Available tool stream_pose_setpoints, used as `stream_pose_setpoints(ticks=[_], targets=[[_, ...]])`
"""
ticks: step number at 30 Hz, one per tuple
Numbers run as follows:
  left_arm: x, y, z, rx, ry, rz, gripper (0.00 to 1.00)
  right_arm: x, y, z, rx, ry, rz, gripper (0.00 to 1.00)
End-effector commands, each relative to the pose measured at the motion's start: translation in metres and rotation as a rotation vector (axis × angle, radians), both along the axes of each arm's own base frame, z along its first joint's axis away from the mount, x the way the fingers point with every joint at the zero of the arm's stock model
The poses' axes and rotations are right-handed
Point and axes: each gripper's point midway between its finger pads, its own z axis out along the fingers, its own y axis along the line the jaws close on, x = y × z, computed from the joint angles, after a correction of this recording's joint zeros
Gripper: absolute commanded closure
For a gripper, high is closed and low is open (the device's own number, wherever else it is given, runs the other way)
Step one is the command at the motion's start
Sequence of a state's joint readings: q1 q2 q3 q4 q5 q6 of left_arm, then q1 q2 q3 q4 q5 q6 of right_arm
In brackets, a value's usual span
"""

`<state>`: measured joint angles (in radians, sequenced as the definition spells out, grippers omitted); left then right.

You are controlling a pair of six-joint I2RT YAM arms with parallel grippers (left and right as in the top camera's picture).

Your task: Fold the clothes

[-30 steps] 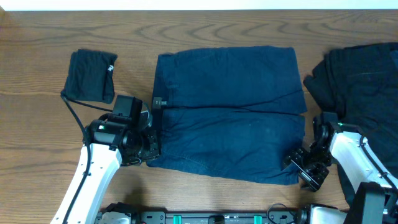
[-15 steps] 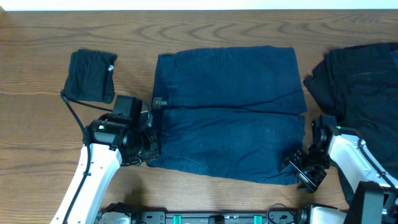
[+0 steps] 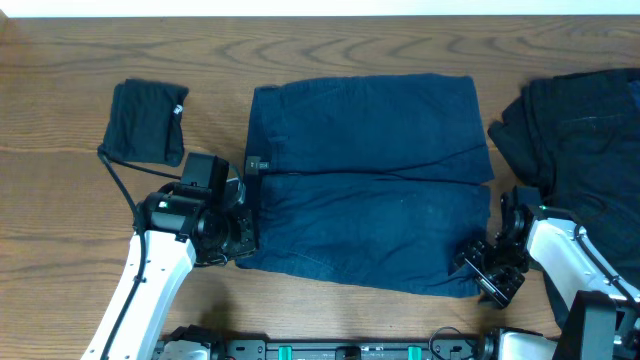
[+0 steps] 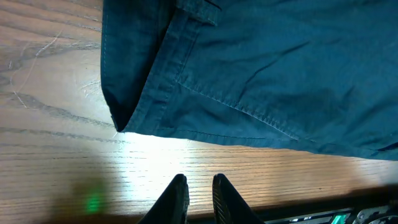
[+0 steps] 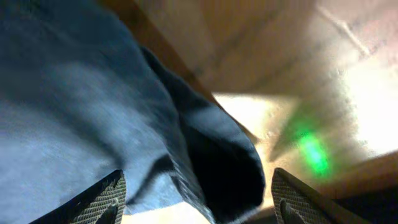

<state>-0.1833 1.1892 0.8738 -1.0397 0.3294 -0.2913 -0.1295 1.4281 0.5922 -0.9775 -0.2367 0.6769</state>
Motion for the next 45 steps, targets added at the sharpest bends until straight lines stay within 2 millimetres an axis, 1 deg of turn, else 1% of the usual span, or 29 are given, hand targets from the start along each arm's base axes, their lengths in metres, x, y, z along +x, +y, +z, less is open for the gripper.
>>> stream_pose_setpoints(ticks=[1, 4, 7, 9, 14, 17, 19, 20, 23, 25, 29, 30, 31, 32, 36, 37, 39, 40, 42, 43, 45], targets=[[-0.002, 0.002, -0.002, 0.012, 0.005, -0.005, 0.83, 0.006, -0.002, -0.004, -0.016, -0.021, -0.023, 0.28], [-0.002, 0.002, -0.002, 0.012, 0.005, -0.005, 0.83, 0.021, -0.001, -0.006, -0.007, -0.085, -0.027, 0.28], [-0.002, 0.002, -0.002, 0.012, 0.005, -0.005, 0.83, 0.031, 0.006, -0.005, 0.041, -0.126, -0.036, 0.28], [-0.002, 0.002, -0.002, 0.012, 0.005, -0.005, 0.83, 0.034, 0.010, -0.004, 0.067, -0.139, -0.040, 0.28], [-0.002, 0.002, -0.002, 0.012, 0.005, -0.005, 0.83, 0.033, 0.011, -0.003, 0.071, -0.135, -0.041, 0.27], [-0.002, 0.002, -0.002, 0.012, 0.005, -0.005, 0.83, 0.027, 0.012, -0.002, 0.075, -0.111, -0.042, 0.30], [-0.002, 0.002, -0.002, 0.012, 0.005, -0.006, 0.83, 0.019, 0.014, -0.001, 0.081, -0.079, -0.040, 0.37], [-0.002, 0.002, -0.002, 0.012, 0.005, -0.006, 0.83, 0.015, 0.014, 0.000, 0.085, -0.063, -0.032, 0.42], [-0.002, 0.002, -0.002, 0.012, 0.005, -0.005, 0.83, 0.006, 0.015, 0.001, 0.090, -0.030, -0.009, 0.51], [-0.002, 0.002, -0.002, 0.012, 0.005, -0.005, 0.83, 0.000, 0.014, 0.002, 0.084, -0.007, -0.007, 0.54], [-0.002, 0.002, -0.002, 0.012, 0.005, -0.005, 0.83, -0.003, 0.014, 0.003, 0.088, -0.001, 0.016, 0.69], [-0.002, 0.002, -0.002, 0.012, 0.005, -0.005, 0.83, -0.003, 0.014, 0.003, 0.089, -0.002, 0.020, 0.76], [-0.002, 0.002, -0.002, 0.012, 0.005, -0.005, 0.83, -0.003, 0.014, 0.003, 0.089, -0.003, 0.021, 0.79], [-0.002, 0.002, -0.002, 0.012, 0.005, -0.006, 0.83, -0.003, 0.013, 0.003, 0.086, -0.004, 0.023, 0.80], [-0.002, 0.002, -0.002, 0.012, 0.005, -0.006, 0.83, -0.001, 0.012, 0.002, 0.077, -0.009, 0.026, 0.96], [-0.002, 0.002, -0.002, 0.012, 0.005, -0.005, 0.83, -0.002, 0.011, 0.002, 0.074, -0.009, 0.029, 0.99], [-0.002, 0.002, -0.002, 0.012, 0.005, -0.005, 0.83, -0.002, 0.011, 0.001, 0.073, -0.011, 0.036, 0.99], [-0.002, 0.002, -0.002, 0.012, 0.005, -0.005, 0.70, -0.001, 0.011, 0.001, 0.074, -0.013, 0.039, 0.99], [-0.002, 0.002, -0.002, 0.011, 0.005, -0.005, 0.58, -0.001, 0.011, 0.001, 0.076, -0.018, 0.049, 0.99], [-0.002, 0.002, -0.002, 0.011, 0.006, -0.005, 0.56, 0.000, 0.011, 0.001, 0.078, -0.023, 0.059, 0.99], [-0.002, 0.002, -0.002, 0.011, 0.007, -0.005, 0.56, 0.001, 0.012, 0.001, 0.086, -0.034, 0.069, 0.99]])
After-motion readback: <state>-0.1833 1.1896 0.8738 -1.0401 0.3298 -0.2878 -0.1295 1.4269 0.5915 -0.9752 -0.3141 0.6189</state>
